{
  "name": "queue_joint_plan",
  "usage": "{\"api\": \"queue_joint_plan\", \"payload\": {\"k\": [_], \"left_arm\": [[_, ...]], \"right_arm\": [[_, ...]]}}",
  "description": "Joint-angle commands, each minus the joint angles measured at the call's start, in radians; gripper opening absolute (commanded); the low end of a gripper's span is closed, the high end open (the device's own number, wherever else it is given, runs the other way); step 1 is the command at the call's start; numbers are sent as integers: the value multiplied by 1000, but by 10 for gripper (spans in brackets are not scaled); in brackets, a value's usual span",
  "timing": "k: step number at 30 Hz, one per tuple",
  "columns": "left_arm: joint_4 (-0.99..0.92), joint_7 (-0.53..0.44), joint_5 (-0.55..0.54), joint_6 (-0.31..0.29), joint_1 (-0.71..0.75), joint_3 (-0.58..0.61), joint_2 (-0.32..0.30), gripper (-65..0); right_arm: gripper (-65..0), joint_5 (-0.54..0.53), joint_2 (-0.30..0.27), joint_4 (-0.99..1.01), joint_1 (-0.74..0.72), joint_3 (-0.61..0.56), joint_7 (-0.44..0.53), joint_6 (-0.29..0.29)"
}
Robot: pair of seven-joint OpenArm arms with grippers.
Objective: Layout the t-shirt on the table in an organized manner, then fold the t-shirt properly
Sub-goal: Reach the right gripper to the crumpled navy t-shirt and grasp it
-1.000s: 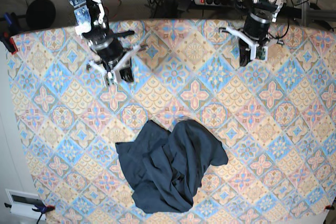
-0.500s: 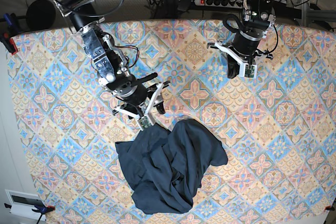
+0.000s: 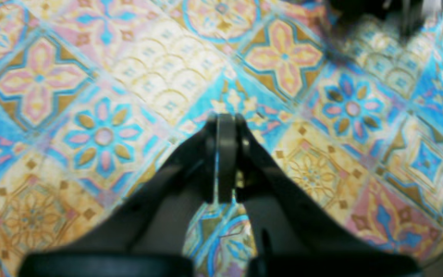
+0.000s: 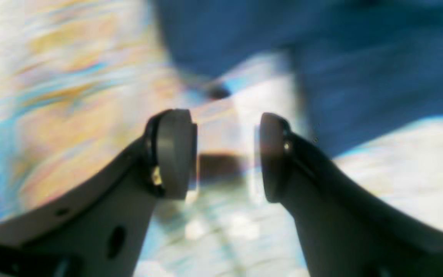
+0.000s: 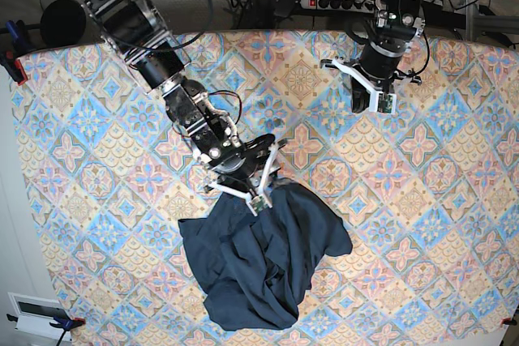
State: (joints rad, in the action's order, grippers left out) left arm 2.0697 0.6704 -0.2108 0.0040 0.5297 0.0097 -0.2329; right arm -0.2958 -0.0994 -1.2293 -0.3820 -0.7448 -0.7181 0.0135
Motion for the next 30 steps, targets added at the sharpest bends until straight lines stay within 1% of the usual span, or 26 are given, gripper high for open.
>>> {"api": "queue_joint_plan", "payload": {"k": [1, 8, 12, 15, 22, 27, 30], "left_arm": [[16, -22, -2, 3, 5, -3, -4, -648], [15, -22, -2, 3, 11, -3, -4, -648], [15, -22, -2, 3, 11, 0, -4, -648], [15, -22, -2, 3, 11, 0, -4, -648], [15, -22, -2, 3, 11, 0, -4, -648], [15, -22, -2, 3, 11, 0, -4, -648], [15, -22, -2, 3, 11, 0, -4, -648]], "right_arm": [[-372, -9, 22, -8, -36, 0, 30, -10], [-372, -9, 25, 35, -68, 1, 41, -10], [-372, -9, 86, 47, -90, 1, 41, -10], [-371, -9, 105, 69, -110, 1, 41, -10], [-371, -9, 105, 148, -137, 0, 96, -10], [-371, -9, 106, 227, -154, 0, 107, -10], [-371, -9, 106, 239, -154, 0, 151, -10]]}}
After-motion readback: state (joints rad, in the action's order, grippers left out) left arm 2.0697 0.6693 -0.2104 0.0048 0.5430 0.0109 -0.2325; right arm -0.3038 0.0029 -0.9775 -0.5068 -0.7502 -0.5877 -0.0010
